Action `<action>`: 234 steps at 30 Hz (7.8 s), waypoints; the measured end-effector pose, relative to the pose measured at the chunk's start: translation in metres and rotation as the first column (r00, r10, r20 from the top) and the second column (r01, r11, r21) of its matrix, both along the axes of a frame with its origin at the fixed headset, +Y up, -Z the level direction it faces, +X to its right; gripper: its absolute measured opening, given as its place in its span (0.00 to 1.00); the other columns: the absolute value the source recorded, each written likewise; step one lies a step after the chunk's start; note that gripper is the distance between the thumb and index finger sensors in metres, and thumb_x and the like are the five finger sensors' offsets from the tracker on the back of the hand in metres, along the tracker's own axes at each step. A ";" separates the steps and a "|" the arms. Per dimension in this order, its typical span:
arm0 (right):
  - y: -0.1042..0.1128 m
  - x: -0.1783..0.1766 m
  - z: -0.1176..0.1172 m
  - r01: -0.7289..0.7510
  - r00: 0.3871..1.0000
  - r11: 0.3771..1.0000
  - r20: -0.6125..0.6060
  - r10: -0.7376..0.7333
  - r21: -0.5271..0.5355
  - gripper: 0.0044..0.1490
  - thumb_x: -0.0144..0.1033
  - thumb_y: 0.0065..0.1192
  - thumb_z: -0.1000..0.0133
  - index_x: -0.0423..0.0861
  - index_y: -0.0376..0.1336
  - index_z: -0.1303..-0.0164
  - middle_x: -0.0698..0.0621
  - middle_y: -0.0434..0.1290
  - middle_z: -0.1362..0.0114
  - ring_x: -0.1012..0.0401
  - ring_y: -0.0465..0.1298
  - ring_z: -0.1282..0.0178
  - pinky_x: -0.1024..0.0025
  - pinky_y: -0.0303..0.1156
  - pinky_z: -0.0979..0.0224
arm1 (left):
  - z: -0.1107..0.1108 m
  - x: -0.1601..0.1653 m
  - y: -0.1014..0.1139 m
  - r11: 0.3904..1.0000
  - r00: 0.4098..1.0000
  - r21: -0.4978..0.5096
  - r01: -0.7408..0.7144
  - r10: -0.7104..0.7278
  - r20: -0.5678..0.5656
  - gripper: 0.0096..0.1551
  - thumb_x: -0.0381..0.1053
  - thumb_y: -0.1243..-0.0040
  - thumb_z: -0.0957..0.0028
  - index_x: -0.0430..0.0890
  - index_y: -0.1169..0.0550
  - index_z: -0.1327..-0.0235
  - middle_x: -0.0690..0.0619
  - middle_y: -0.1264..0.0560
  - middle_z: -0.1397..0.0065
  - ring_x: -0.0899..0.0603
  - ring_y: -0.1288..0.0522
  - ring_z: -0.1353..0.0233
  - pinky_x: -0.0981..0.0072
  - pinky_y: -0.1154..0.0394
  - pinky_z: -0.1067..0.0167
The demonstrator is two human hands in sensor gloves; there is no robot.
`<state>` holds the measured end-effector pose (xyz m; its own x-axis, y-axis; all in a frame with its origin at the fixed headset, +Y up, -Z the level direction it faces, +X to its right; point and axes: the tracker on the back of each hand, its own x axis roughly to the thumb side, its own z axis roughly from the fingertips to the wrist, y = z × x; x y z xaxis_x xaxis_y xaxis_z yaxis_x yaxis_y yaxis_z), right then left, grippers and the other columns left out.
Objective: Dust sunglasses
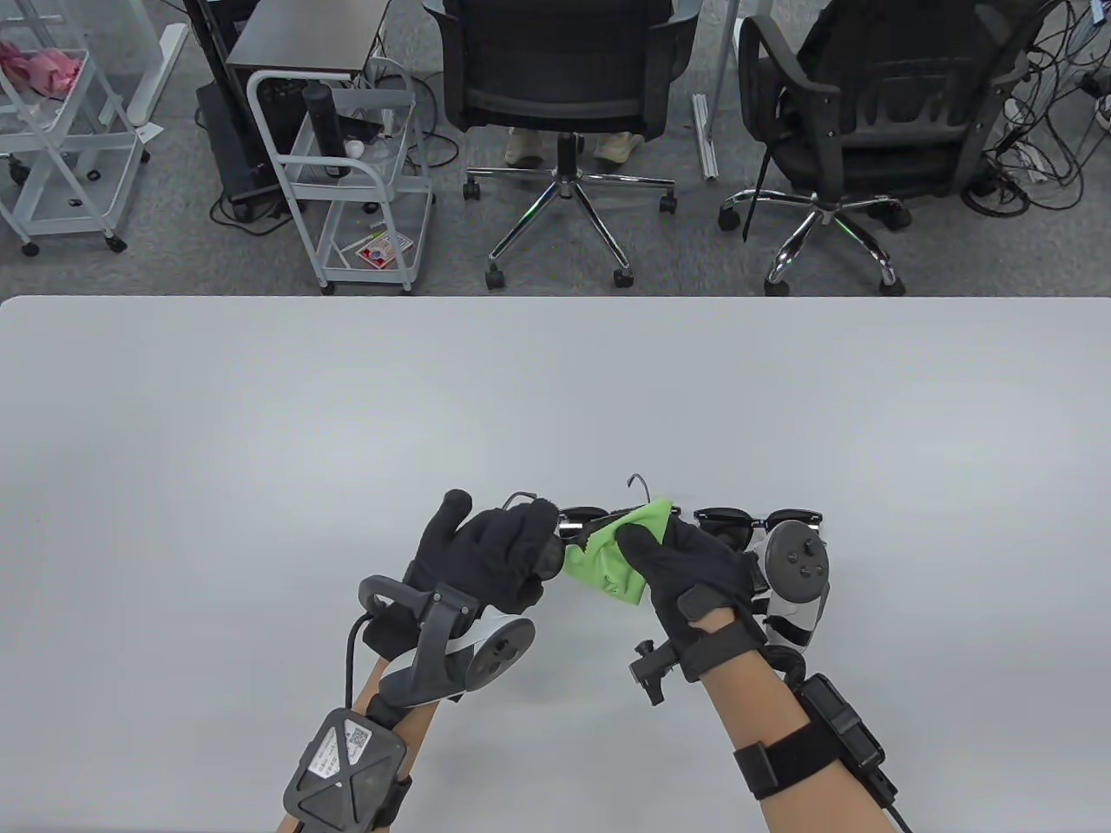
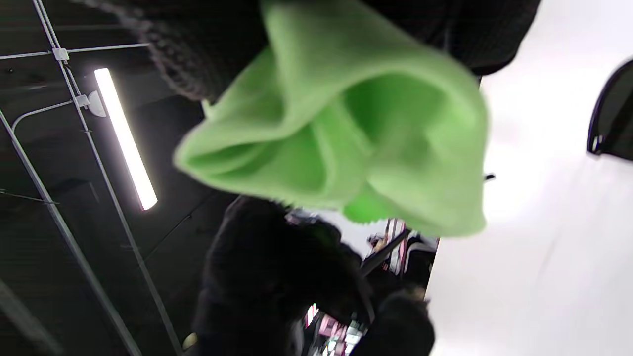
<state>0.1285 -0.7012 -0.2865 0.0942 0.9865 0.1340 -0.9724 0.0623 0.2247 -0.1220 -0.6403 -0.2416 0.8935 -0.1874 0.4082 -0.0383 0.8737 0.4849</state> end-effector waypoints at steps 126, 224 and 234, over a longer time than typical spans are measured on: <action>0.054 0.019 0.014 -0.135 0.977 0.943 0.198 0.076 0.306 0.30 0.43 0.64 0.46 0.44 0.69 0.36 0.49 0.80 0.33 0.48 0.81 0.34 0.38 0.68 0.30 | -0.033 -0.033 -0.012 0.939 0.963 -0.292 -0.182 0.110 -0.247 0.54 0.54 0.23 0.67 0.66 0.44 0.31 0.65 0.41 0.20 0.43 0.32 0.18 0.48 0.33 0.24; 0.075 0.011 0.020 -0.557 0.831 0.662 0.332 0.447 0.502 0.29 0.44 0.67 0.48 0.45 0.72 0.38 0.49 0.82 0.34 0.46 0.82 0.35 0.34 0.66 0.30 | -0.030 -0.041 -0.009 0.734 0.862 -0.476 -0.483 0.495 -0.111 0.57 0.83 0.36 0.75 0.60 0.30 0.28 0.62 0.22 0.31 0.55 0.12 0.38 0.49 0.31 0.24; 0.067 -0.036 0.034 -0.643 0.732 0.483 0.294 0.614 0.595 0.28 0.43 0.68 0.49 0.45 0.73 0.40 0.49 0.83 0.36 0.47 0.83 0.38 0.35 0.67 0.30 | -0.039 -0.057 -0.033 0.425 0.685 -0.568 -0.705 0.617 -0.388 0.61 0.85 0.42 0.68 0.50 0.34 0.25 0.56 0.17 0.41 0.53 0.07 0.57 0.51 0.23 0.34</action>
<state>0.0920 -0.6343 -0.2522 -0.5356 0.4501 0.7145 -0.7022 -0.7073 -0.0808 -0.1787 -0.6735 -0.2810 0.6680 0.7421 0.0558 -0.7321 0.6687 -0.1299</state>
